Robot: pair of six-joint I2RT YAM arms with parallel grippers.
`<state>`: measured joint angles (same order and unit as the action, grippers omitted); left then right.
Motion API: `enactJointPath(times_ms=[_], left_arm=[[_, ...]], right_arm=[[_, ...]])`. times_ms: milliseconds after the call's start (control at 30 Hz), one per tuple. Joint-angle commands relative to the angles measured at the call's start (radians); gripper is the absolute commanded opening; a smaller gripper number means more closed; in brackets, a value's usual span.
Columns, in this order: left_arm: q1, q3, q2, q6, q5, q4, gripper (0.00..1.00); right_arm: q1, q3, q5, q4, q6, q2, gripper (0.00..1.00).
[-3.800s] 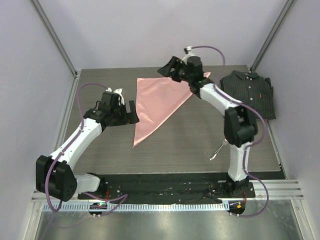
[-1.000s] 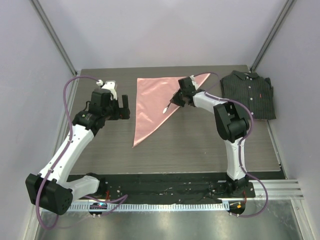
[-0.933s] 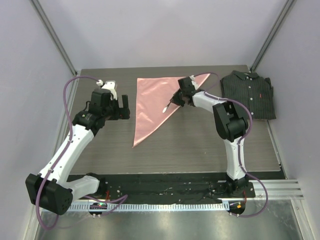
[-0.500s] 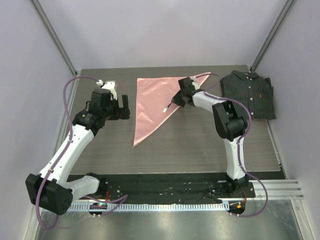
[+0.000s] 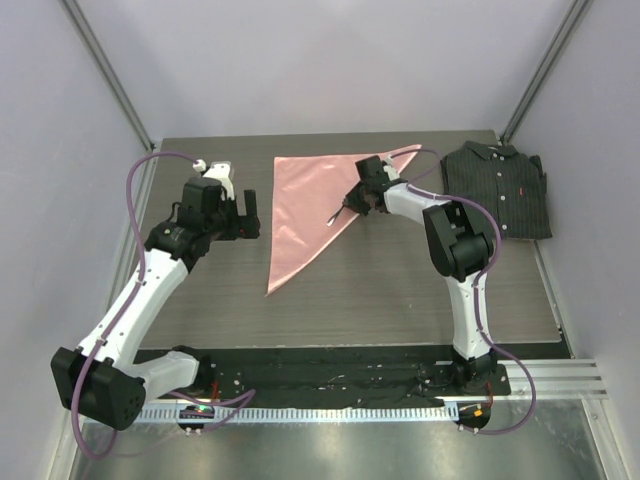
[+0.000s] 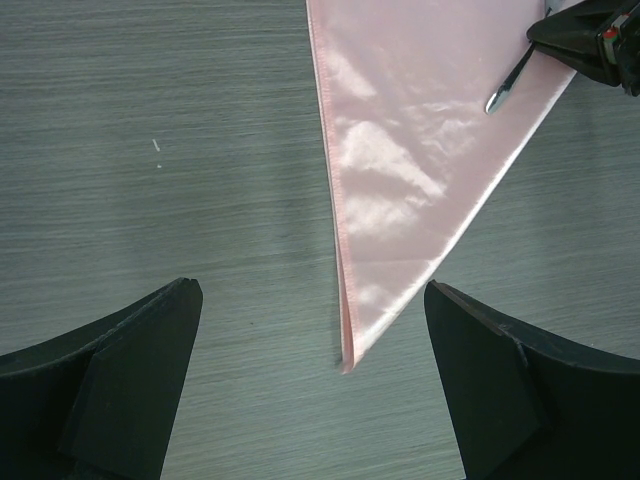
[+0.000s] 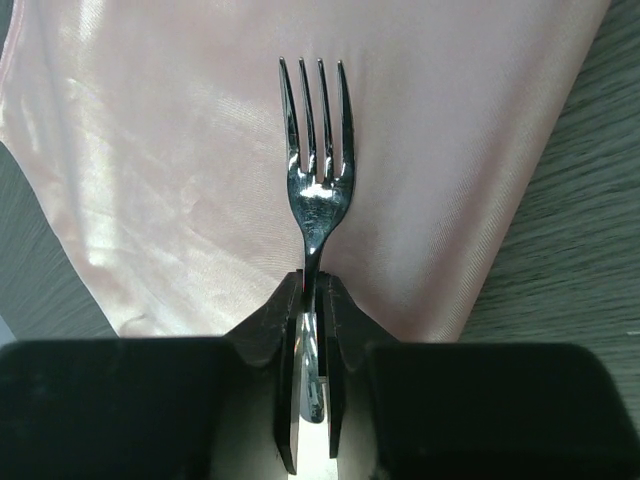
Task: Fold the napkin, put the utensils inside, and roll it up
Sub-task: Place the utensil onto the napkin
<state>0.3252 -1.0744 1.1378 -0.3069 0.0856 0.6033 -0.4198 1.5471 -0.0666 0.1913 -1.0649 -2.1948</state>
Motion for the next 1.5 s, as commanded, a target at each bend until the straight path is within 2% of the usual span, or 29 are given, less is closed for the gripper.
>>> enactJointPath(times_ms=[0, 133, 467, 700, 900, 1067, 1200, 1467], left_arm=[[-0.005, 0.001, -0.026, -0.001, -0.006, -0.017, 1.0], [-0.005, -0.001, -0.024, -0.001, -0.007, -0.019, 1.0], [-0.005, 0.002, -0.023, -0.001, -0.01, -0.019, 1.0], [-0.005, 0.002, -0.019, -0.004, -0.015, -0.019, 1.0], [-0.003, 0.001, -0.013, -0.008, -0.032, -0.017, 1.0], [-0.005, -0.001, -0.004, -0.003, -0.018, -0.013, 1.0], [-0.005, -0.004, 0.008, 0.0, -0.009, -0.011, 1.0], [-0.005, -0.007, 0.037, 0.003, -0.006, -0.008, 1.0]], right_arm=[[-0.004, -0.004, -0.05, 0.025, 0.011, -0.017, 0.18], [-0.004, -0.01, -0.053, 0.028, 0.006, -0.016, 0.25], [-0.004, -0.024, 0.005, 0.004, -0.004, 0.0, 0.33], [0.006, -0.073, 0.027, -0.036, 0.081, 0.148, 0.39], [0.12, -0.154, 0.129, -0.153, 0.19, 0.253, 0.43], [0.271, -0.209, 0.284, -0.272, 0.236, 0.202, 0.43], [0.341, -0.161, 0.371, -0.319, 0.27, 0.118, 0.44], [0.392, -0.059, 0.395, -0.345, 0.296, -0.003, 0.44]])
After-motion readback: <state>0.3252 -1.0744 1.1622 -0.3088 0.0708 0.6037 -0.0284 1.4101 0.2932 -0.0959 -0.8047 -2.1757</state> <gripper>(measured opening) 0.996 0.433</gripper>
